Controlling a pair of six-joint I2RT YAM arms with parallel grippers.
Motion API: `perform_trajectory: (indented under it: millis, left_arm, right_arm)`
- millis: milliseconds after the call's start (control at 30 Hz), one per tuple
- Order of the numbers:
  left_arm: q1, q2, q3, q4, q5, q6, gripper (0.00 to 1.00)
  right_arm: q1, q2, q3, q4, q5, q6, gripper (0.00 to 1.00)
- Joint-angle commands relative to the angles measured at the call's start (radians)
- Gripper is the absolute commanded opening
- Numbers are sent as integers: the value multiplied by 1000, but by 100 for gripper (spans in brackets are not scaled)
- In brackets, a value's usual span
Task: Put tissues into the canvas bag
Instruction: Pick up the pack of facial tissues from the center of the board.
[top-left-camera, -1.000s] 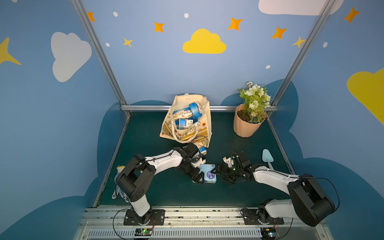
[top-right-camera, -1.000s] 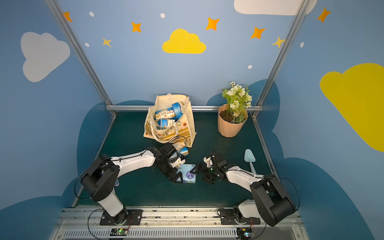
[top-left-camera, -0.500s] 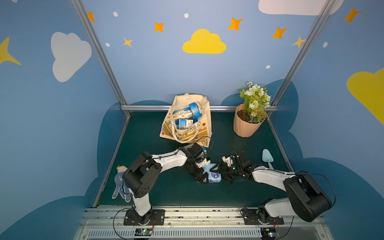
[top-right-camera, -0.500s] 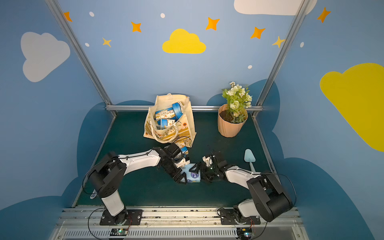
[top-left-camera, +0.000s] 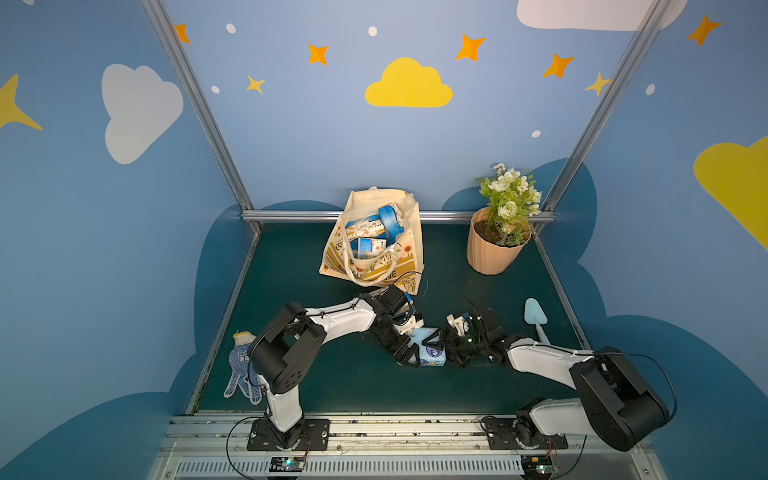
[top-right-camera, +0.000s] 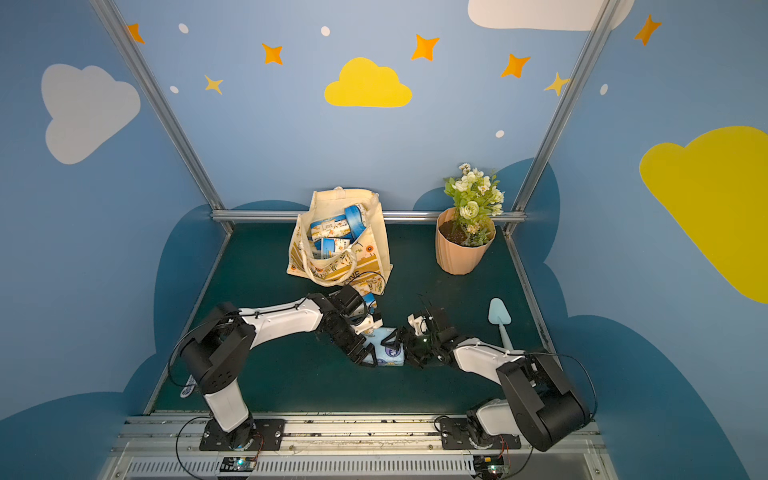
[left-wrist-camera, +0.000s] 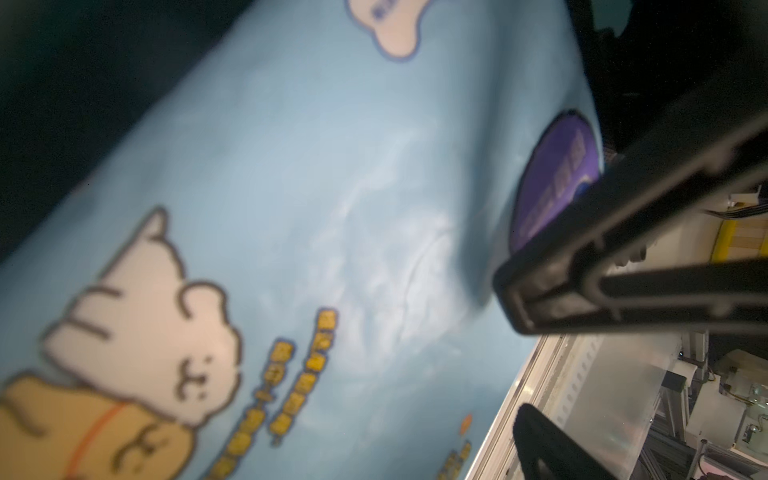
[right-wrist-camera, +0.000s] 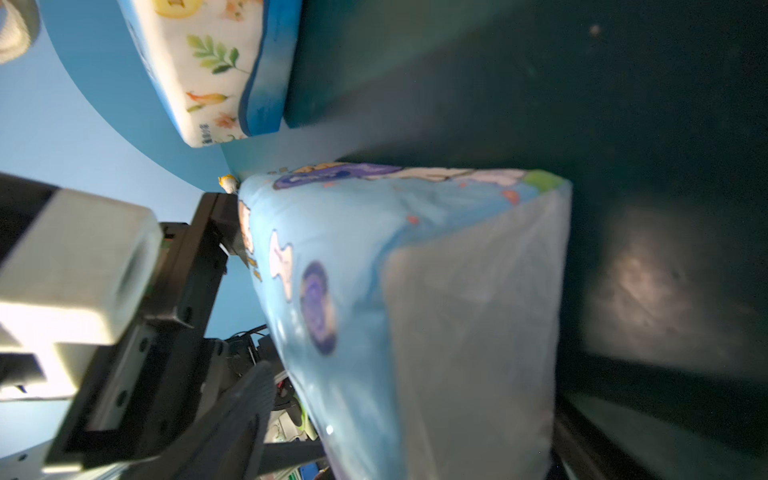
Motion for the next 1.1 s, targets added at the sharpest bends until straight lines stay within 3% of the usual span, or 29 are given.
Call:
perform_trajectory:
  millis: [0, 200, 367, 500, 667, 733, 833, 1067]
  left_arm:
    - [-17, -20, 2, 9, 38, 46, 100]
    - [-38, -19, 17, 2, 55, 58, 100]
    - [-47, -28, 38, 9, 76, 54, 99]
    - [-54, -27, 63, 1, 83, 55, 99]
    - [-55, -40, 60, 10, 83, 42, 99]
    - [-53, -48, 54, 11, 76, 40, 99]
    - [-47, -60, 43, 4, 74, 33, 100]
    - [-38, -133, 104, -141, 48, 140, 100]
  right_arm:
    - [1, -49, -16, 0, 9, 11, 79]
    - [1, -132, -37, 34, -2, 26, 71]
    - [1, -166, -37, 70, -29, 37, 79]
    - [1, -158, -25, 46, -36, 24, 79]
    - [1, -153, -31, 57, -29, 29, 69]
    - [1, -168, -32, 51, -26, 29, 57]
    - [0, -203, -28, 26, -11, 26, 47]
    - [-15, -316, 22, -136, 11, -25, 48]
